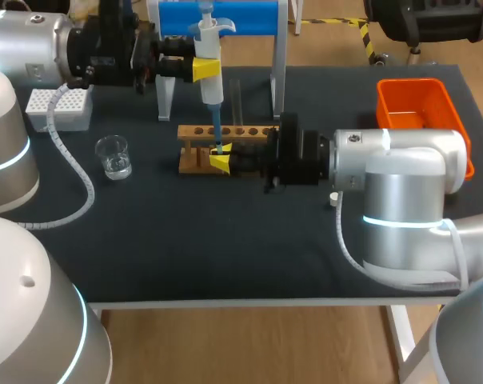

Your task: Invert the test tube, pick up the pipette, mount the tip to pipette, aspirate from beaker and dispense into the tube, eject the tip, return the pipette, and cap with the stopper.

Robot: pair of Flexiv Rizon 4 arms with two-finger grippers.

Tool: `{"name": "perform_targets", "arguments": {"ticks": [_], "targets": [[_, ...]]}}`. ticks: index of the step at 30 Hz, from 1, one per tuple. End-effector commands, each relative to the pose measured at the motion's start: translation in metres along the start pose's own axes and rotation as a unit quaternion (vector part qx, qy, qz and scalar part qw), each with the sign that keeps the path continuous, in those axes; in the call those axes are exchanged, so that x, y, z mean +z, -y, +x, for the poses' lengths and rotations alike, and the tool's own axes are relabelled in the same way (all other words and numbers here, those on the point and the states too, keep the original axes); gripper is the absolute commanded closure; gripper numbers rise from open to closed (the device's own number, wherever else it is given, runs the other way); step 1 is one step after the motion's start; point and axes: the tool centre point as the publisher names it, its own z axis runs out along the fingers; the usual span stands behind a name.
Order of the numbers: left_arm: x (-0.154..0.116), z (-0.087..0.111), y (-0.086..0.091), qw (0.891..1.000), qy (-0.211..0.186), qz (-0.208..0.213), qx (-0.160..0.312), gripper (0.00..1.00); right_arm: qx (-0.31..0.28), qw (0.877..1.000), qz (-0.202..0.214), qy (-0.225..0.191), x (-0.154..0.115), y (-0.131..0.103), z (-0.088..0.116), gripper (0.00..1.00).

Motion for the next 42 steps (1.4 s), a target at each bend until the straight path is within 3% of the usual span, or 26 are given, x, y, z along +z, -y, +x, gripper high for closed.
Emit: {"name": "perform_targets", "arguments": {"ticks": [1, 30, 42], "targets": [[0.0, 0.0, 0.0, 1.0, 0.001, 0.0, 0.001, 1.0, 0.002, 1.0, 0.002, 0.0, -0.001, 0.003, 0.001, 1.0], [0.0, 0.0, 0.0, 1.0, 0.001, 0.0, 0.001, 1.0, -0.019, 1.0, -0.006, -0.002, -0.001, -0.016, 0.0, 1.0], [0.0, 0.0, 0.0, 1.0, 0.001, 0.0, 0.001, 1.0, -0.018, 1.0, 0.003, 0.0, -0.001, -0.003, 0.003, 1.0]]}}
